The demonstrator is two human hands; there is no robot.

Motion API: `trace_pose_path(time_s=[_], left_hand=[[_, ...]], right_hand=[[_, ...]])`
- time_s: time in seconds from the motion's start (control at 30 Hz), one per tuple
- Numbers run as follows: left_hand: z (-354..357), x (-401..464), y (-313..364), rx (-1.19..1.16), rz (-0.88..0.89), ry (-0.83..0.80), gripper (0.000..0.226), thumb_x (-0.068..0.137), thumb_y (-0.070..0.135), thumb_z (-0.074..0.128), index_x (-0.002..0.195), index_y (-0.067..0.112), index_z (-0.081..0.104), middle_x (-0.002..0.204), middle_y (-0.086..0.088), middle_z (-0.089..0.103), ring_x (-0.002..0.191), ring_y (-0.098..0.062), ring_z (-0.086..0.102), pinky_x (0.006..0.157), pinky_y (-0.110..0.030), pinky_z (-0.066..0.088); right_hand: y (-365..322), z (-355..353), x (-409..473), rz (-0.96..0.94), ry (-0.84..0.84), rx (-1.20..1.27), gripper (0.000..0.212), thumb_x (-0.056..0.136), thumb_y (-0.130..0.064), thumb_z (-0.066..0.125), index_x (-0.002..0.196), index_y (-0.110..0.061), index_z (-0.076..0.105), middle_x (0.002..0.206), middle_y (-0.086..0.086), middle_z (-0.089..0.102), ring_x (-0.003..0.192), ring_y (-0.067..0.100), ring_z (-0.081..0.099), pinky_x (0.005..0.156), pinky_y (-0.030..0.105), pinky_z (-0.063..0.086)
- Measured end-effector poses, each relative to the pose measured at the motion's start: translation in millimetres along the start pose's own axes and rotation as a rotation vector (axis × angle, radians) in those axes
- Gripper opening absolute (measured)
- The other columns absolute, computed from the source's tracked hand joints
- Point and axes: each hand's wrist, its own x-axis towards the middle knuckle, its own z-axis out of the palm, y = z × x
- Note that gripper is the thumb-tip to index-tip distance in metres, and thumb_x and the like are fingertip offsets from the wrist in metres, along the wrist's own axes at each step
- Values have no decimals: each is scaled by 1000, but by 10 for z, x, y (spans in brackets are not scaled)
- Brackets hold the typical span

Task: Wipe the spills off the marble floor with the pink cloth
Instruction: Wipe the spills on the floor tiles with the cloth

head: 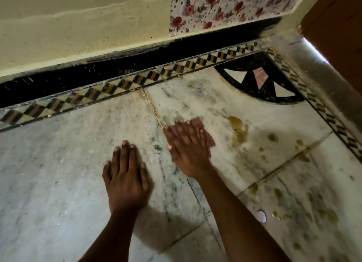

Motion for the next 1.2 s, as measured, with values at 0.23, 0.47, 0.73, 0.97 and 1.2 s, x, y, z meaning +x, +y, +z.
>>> trace_pose_path(time_s=[0.23,0.47,0.73,0.97,1.2], left_hand=[[71,5,-32,6,9,42,67,107,46,29,168,18,30,180,-5,22,165,-29,22,129,-54,19],[35,-3,-2,6,12,57,67,106,43,32,167,15,34,178,-7,26,163,-32,28,127,-56,22],[25,2,3,3,9,13,68,106,44,30,168,17,30,180,-6,22,165,-30,22,128,-55,19],[-53,-5,35,3,-4,-13,68,105,43,32,168,16,32,179,-6,22,165,-29,22,129,-55,21],[-56,-7,38,-10,7,-21,68,106,44,31,168,16,32,179,-6,22,166,-29,21,129,-54,20]], right_hand=[[478,-88,217,590,-45,21,59,113,-53,25,169,-47,8,181,-6,-4,168,29,-4,133,59,-3],[244,-108,-520,51,-29,-32,57,112,-52,25,168,-46,18,180,-9,13,168,23,5,132,59,14],[229,-145,93,526,-57,62,62,113,-47,25,171,-41,3,181,-5,-9,168,30,-11,133,58,-7],[-240,-304,-107,104,1,917,48,112,-5,44,158,-14,49,173,4,37,162,20,33,117,38,42],[234,-774,-168,665,286,1360,39,109,0,47,141,-10,67,139,0,71,116,3,72,89,19,59]])
